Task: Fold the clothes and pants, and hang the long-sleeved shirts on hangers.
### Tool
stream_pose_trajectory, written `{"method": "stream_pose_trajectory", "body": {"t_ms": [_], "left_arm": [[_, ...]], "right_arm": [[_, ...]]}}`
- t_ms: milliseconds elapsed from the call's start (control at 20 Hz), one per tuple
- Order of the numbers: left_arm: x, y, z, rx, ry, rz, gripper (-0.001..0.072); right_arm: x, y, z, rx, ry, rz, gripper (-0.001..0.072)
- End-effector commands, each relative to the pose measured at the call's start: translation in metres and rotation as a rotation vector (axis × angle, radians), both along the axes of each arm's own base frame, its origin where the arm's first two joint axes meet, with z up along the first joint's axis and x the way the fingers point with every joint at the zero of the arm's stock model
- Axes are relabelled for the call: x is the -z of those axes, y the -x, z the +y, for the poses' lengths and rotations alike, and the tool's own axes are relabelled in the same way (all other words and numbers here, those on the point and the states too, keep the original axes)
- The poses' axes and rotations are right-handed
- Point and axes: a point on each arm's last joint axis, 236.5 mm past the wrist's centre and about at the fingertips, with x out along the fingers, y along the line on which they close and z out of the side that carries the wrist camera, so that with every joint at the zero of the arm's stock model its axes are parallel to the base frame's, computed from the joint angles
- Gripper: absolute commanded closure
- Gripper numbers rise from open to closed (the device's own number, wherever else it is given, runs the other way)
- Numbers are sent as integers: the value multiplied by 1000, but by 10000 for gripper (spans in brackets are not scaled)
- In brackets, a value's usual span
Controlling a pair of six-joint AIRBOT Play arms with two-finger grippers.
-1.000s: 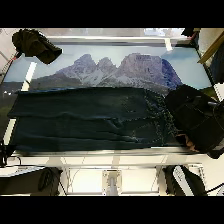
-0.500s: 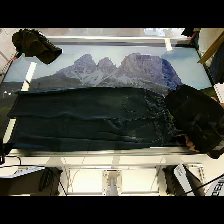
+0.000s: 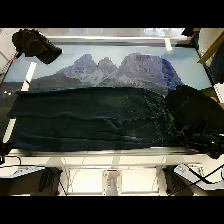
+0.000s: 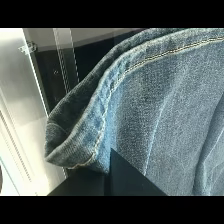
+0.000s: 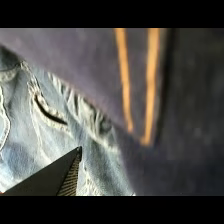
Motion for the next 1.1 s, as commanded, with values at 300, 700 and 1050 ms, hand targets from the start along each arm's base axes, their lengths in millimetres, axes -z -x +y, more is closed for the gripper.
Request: {"method": "stream_pose_trajectory", "body": {"t_ms": [300, 700, 1050], "left_arm": [[0, 0, -1, 3, 3, -1, 692], [-23, -2, 7, 28, -62, -15, 694], [-96, -6, 43, 98, -243, -28, 695]], "right_arm": [[9, -6, 19, -41, -32, -110, 352], [-78, -36, 43, -145, -186, -393, 617], [-116, -3, -3, -221, 109, -237, 617]]}}
